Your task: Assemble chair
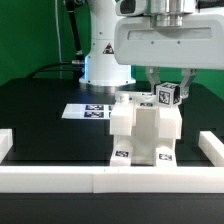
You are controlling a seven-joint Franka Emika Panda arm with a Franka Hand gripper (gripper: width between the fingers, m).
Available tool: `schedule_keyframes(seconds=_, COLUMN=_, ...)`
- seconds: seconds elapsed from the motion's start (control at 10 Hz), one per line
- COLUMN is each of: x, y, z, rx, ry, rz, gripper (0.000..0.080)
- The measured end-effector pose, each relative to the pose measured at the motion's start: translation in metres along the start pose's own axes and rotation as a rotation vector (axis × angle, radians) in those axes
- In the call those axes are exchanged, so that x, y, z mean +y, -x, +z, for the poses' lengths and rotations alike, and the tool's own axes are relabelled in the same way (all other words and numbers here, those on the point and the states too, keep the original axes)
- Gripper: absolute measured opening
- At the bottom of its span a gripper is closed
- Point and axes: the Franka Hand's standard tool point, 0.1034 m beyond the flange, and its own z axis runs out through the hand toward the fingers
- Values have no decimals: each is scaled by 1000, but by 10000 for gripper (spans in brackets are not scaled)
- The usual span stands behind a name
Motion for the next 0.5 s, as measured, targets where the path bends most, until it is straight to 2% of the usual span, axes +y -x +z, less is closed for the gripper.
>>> schedule_keyframes(seconds=0.3, x=-1, y=1, z=0, rx=-9, ry=-8, rz=282, gripper=287)
schedule_keyframes(seconds=0.5, x=-3, y=1, z=1, rx=-13, ry=-23, rz=499, gripper=287)
